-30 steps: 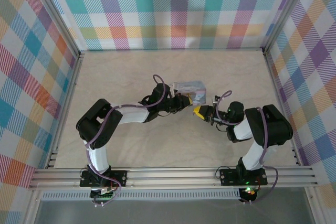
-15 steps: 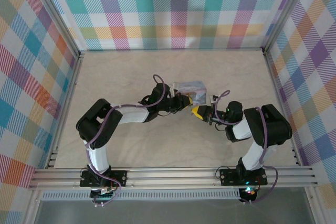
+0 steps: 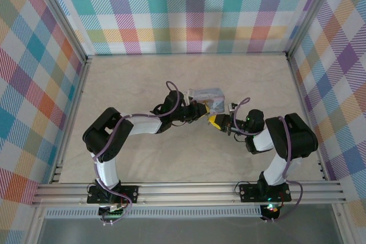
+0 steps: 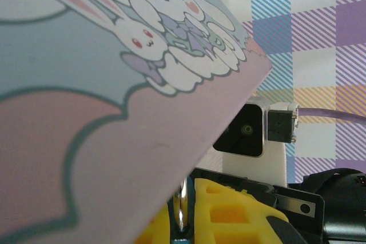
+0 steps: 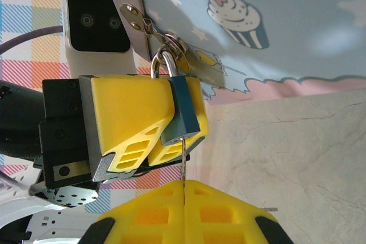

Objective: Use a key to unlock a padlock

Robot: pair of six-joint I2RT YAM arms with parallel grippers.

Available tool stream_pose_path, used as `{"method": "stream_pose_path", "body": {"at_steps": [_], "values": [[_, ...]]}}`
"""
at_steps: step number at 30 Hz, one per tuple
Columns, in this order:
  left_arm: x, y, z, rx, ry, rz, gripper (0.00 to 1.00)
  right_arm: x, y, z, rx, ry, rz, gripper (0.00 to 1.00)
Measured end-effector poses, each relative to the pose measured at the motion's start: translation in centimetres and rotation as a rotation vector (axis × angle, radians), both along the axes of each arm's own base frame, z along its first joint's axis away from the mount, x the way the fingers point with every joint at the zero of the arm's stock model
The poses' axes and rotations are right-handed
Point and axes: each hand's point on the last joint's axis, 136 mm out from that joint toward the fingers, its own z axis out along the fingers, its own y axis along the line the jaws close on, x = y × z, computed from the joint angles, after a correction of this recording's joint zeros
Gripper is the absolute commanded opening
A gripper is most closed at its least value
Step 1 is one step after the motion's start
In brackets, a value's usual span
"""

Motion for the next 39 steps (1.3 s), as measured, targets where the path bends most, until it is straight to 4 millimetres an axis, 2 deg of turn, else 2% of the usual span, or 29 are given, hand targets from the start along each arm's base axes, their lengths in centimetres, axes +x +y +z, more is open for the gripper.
{"method": "stream_pose_path", "body": {"at_steps": [22, 39], "values": [[0.3, 0.2, 0.4, -0.034, 0.001, 0.01, 0.05, 0.8, 0.1, 0.6, 0.015, 0.002, -0.007, 0.0], [0.6, 0.6, 0.8, -0.066, -0.005, 0.024, 0.05, 1.8, 0.0, 0.6, 0.07, 0.124, -0.051, 0.0]]}}
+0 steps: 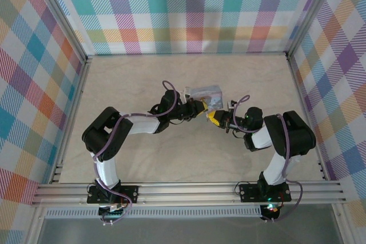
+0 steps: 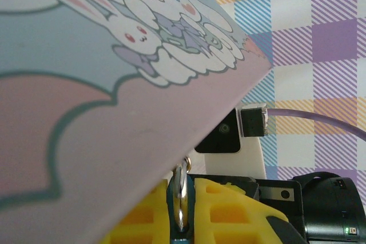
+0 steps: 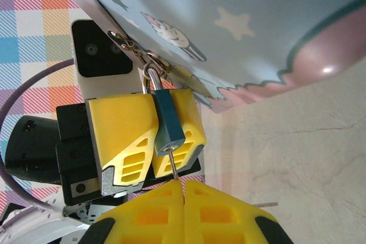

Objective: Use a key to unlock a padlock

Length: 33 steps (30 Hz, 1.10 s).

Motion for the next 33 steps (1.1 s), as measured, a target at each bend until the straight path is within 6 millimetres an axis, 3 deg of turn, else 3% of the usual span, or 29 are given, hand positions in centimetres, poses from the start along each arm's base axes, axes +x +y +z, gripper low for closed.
{"method": "stream_pose_path", "body": {"at_steps": [33], "values": [[0.3, 0.2, 0.0, -0.006, 0.002, 0.024, 0.02, 1.3, 0.9, 0.1, 0.025, 0.068, -0.129, 0.0]]}}
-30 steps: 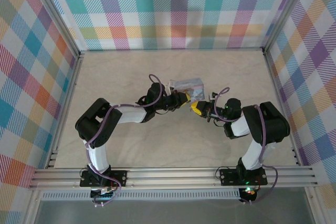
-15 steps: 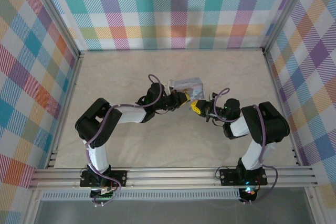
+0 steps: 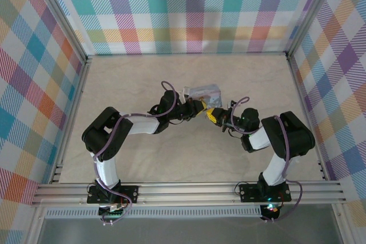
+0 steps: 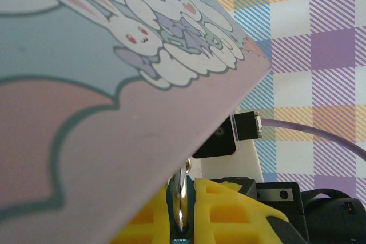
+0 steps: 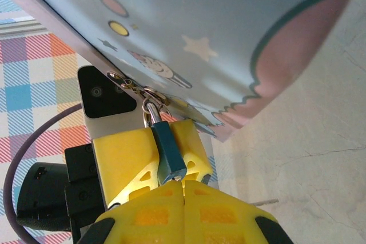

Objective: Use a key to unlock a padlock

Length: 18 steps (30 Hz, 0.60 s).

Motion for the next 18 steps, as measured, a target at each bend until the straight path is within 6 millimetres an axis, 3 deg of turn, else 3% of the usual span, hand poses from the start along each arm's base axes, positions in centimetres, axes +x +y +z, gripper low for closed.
{"method": "stream_pose_path", "body": {"at_steps": [18], "values": [[0.6, 0.2, -0.3, 0.008, -0.007, 0.032, 0.0, 1.0, 0.5, -0.3, -0.007, 0.019, -0.034, 0.0]]}}
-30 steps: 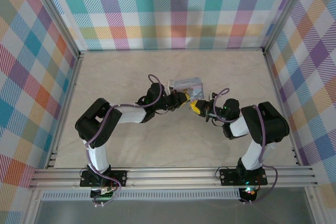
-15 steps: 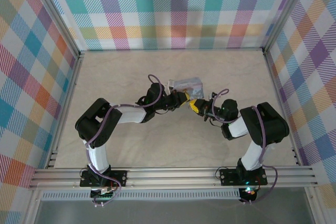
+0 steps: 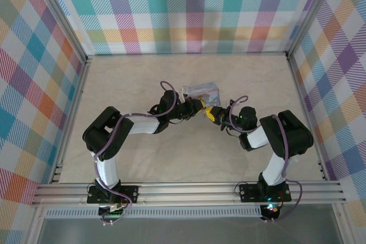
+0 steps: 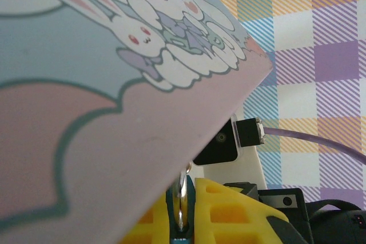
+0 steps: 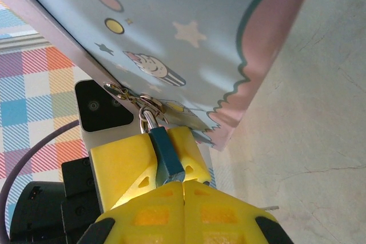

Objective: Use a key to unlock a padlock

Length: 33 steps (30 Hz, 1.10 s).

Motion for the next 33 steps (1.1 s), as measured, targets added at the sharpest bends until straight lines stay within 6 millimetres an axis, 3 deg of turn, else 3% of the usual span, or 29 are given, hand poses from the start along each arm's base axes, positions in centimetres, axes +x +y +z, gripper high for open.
{"method": "stream_pose_path", "body": {"at_steps": [13, 20, 25, 33], "values": [[-0.1, 0.2, -0.6, 0.032, -0.008, -0.006, 0.0, -0.2, 0.1, -0.6, -0.031, 0.013, -0.001, 0.01], [-1.4, 0.0, -1.9, 0.077, 0.013, -0.064, 0.0, -1.5, -0.4, -1.9, -0.079, 0.023, 0.007, 0.2], [-2.6, -0.4, -2.7, 0.103, 0.03, -0.111, 0.0, -2.9, -1.0, -3.0, -0.122, 0.044, 0.01, 0.26], [-3.4, -0.5, -3.1, 0.121, 0.04, -0.142, 0.0, -4.6, -2.2, -1.2, -0.239, -0.014, 0.018, 0.29]]}}
